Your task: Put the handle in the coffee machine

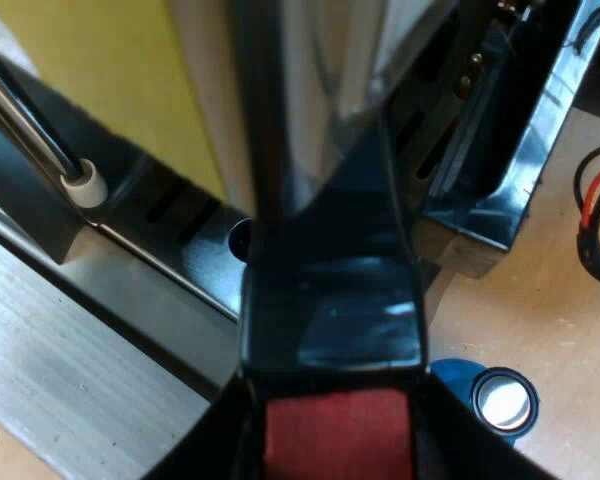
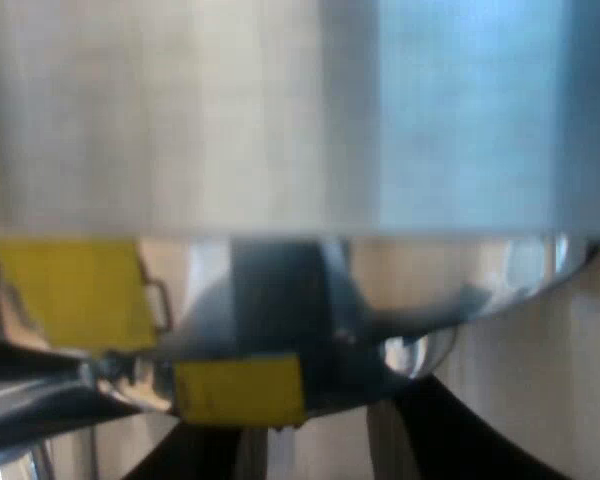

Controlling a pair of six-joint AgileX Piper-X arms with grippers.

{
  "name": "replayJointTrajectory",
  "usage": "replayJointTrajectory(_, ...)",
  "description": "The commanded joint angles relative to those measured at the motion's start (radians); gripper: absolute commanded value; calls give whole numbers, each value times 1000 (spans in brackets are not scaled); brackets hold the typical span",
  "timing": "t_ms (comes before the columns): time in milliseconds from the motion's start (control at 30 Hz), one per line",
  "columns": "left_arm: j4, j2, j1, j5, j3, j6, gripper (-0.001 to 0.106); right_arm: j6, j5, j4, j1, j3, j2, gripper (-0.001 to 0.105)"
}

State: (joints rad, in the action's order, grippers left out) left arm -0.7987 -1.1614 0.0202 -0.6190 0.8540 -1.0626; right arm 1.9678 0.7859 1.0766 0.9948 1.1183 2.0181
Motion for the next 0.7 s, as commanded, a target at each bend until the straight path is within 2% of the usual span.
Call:
replayJointTrajectory(33, 58, 22, -1, -120, 34, -8, 0, 35, -5, 50, -2, 6, -12, 28)
replayJointTrajectory(700, 56, 22, -1, -103, 34, -8, 0, 34, -5, 50, -2, 6, -12, 28)
